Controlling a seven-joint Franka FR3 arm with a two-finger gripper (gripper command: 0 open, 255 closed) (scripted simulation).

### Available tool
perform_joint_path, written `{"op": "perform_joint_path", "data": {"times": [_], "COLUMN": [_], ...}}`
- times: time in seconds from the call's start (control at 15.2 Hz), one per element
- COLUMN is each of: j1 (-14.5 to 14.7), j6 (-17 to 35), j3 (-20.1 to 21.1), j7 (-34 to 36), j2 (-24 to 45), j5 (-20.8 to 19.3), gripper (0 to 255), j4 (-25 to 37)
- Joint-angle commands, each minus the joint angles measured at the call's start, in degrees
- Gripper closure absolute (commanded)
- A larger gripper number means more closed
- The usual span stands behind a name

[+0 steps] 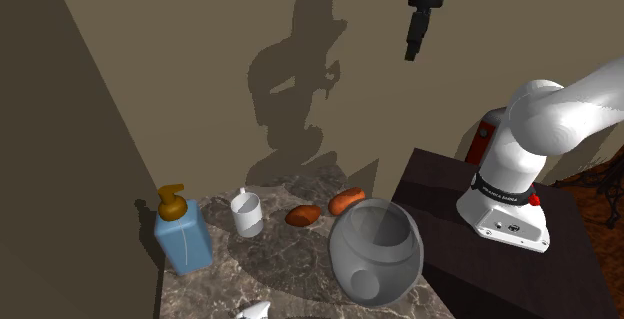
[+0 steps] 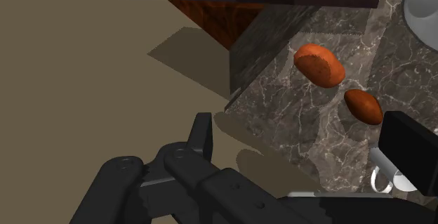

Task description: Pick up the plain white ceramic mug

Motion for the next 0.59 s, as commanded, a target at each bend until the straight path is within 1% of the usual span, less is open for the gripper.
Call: {"op": "perform_joint_path", "data": {"times": [0.0,0.53], "j1": [0.0,3.03], "j6": [0.0,12.97], "j3": [0.0,7.15], "j7": [0.0,5.73], "j2": [0.0,9.58], "j5": [0.0,3.96], "gripper": [0,0], "j4": [0.0,-2.7]}}
